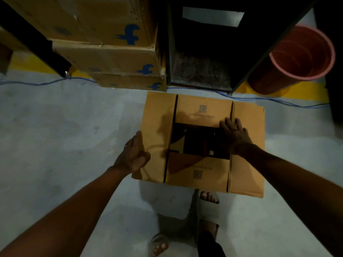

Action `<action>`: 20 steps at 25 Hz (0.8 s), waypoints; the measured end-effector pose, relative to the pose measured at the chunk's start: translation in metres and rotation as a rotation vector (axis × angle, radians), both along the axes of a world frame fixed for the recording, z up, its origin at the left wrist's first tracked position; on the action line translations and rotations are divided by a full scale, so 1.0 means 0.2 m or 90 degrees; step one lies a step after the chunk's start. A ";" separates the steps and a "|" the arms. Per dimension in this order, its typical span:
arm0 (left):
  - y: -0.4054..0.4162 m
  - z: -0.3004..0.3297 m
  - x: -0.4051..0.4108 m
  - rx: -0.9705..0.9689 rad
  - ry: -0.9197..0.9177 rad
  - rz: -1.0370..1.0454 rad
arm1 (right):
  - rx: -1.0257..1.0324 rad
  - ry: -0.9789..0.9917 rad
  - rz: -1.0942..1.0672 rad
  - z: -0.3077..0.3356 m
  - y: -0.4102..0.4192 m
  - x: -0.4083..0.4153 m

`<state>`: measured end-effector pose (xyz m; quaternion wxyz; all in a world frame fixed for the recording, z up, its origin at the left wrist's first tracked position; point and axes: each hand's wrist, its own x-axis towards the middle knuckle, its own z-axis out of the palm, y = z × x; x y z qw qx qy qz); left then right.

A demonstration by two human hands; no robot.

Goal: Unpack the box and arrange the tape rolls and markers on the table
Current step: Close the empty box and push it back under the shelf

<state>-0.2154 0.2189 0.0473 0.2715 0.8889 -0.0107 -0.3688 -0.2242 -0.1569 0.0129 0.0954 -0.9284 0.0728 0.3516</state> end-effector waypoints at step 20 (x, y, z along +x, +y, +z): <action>-0.50 0.38 -0.25 0.019 -0.101 -0.192 | 0.040 -0.072 -0.198 0.36 -0.25 -0.52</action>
